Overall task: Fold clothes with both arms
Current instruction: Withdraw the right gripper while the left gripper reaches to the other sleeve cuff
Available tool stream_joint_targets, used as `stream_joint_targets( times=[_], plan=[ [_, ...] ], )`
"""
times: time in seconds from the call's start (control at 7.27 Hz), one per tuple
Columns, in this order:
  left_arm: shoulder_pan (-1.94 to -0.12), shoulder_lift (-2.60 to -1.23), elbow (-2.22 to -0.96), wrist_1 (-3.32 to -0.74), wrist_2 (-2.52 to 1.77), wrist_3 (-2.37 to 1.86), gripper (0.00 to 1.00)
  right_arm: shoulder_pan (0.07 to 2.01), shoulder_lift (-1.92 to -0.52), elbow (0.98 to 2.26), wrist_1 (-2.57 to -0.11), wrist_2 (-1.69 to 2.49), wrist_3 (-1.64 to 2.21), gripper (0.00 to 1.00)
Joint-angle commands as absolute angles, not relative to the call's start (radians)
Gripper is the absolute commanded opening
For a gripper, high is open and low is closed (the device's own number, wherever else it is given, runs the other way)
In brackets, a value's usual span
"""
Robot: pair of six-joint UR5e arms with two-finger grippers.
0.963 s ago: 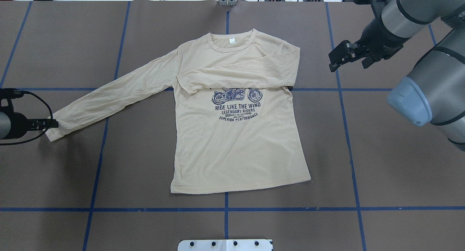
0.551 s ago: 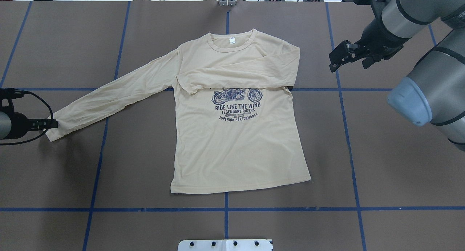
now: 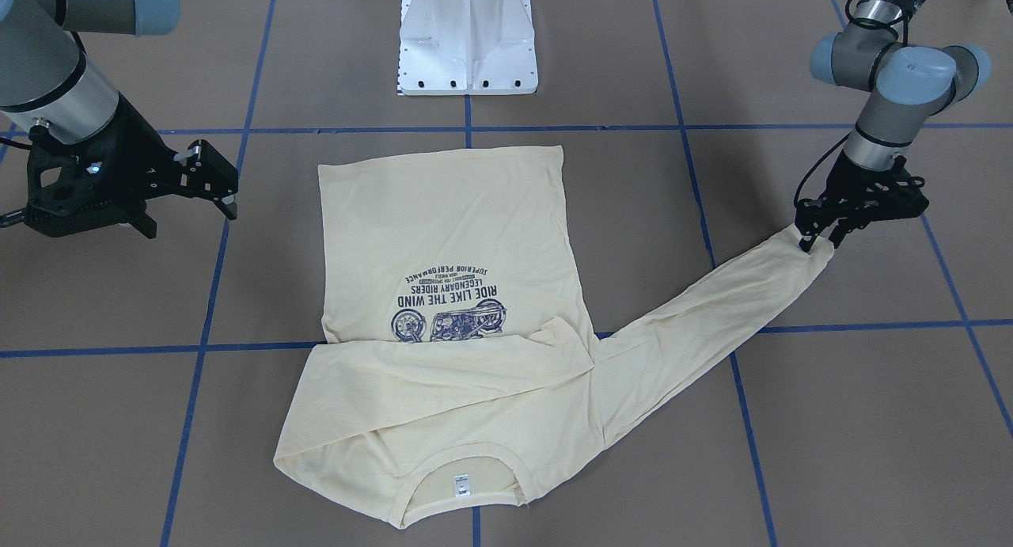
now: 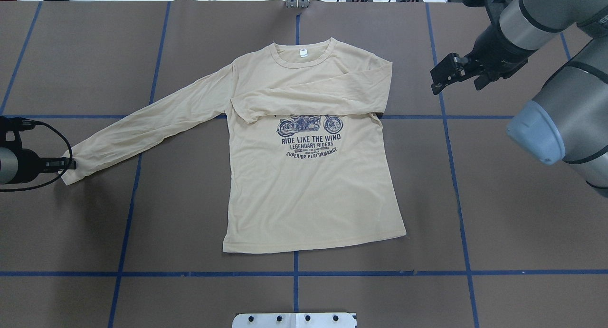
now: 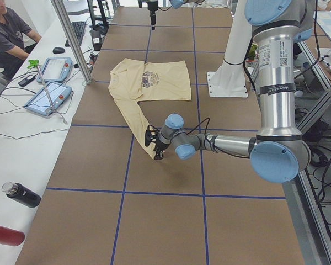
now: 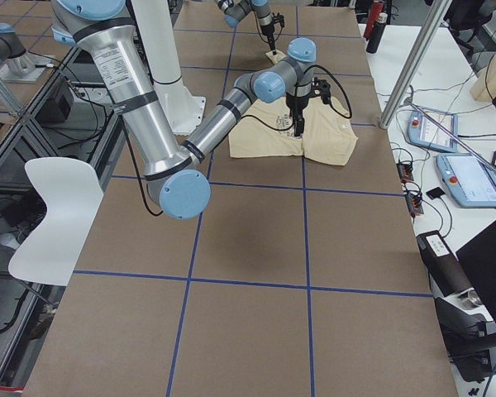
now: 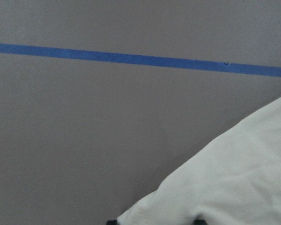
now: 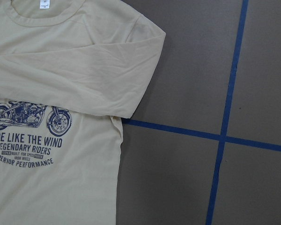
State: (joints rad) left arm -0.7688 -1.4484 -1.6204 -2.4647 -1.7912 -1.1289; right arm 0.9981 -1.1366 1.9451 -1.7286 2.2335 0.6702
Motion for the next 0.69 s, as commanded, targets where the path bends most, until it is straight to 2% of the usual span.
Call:
stream_joint_targets(
  times=[0.0,0.28,0.55],
  plan=[
    [-0.767,-1.448,-1.631,-2.464,-1.793,-1.132,0.00,0.999,-1.137,1.945,-1.729,2.233,0.670,1.00],
    [-0.769,-1.445,-1.655,-2.462,-1.801,-1.134,0.00,1.000,-1.137,1.945,-1.729,2.235,0.670,1.00],
    [-0.775,-1.437,-1.736,-2.441,-1.875,-1.132,0.00,1.003,-1.156,1.954,-1.729,2.235,0.669,1.00]
  ],
)
